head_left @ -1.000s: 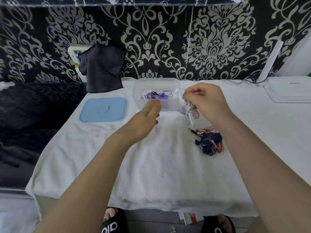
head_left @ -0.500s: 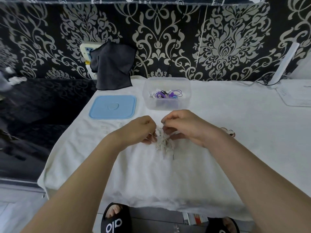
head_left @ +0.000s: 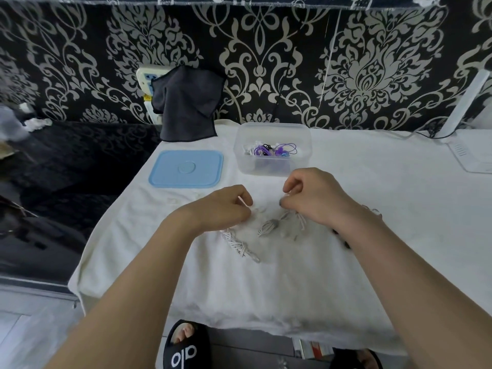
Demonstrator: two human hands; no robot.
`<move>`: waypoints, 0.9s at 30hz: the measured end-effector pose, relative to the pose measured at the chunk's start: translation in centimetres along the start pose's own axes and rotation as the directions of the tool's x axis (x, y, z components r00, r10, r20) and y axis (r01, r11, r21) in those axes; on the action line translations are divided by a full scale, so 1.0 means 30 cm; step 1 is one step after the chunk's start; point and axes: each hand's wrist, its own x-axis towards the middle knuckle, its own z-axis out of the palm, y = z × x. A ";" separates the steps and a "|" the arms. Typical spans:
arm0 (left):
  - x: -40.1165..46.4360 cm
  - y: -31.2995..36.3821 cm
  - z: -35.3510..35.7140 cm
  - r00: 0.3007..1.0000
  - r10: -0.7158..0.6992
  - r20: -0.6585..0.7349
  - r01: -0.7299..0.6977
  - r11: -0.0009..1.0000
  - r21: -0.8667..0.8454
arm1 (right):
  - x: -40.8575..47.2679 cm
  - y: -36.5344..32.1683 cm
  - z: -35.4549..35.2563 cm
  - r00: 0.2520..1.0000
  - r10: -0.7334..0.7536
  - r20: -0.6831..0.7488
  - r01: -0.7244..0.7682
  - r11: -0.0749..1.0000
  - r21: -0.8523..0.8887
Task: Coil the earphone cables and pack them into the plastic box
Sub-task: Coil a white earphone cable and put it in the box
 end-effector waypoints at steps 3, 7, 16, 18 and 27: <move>-0.009 -0.011 -0.011 0.999 -0.018 0.031 0.015 0.995 0.094 | 0.003 0.027 -0.017 0.999 0.002 -0.035 -0.007 0.991 -0.137; -0.021 -0.010 -0.025 1.000 0.017 -0.015 -0.015 0.994 0.110 | 0.001 0.026 -0.010 0.999 -0.040 -0.007 0.034 0.921 -0.387; -0.030 -0.070 -0.074 0.994 -0.021 -0.107 0.031 0.995 0.094 | -0.119 -0.131 0.166 0.914 -0.304 0.269 0.358 0.917 -0.178; -0.031 -0.079 -0.084 0.987 -0.028 -0.160 0.037 0.998 0.053 | -0.133 -0.131 0.211 0.895 -0.317 0.314 0.413 0.855 -0.312; -0.039 -0.133 -0.108 0.973 -0.073 -0.218 0.091 0.993 0.074 | -0.100 -0.141 0.228 0.930 -0.210 0.302 0.292 0.921 -0.259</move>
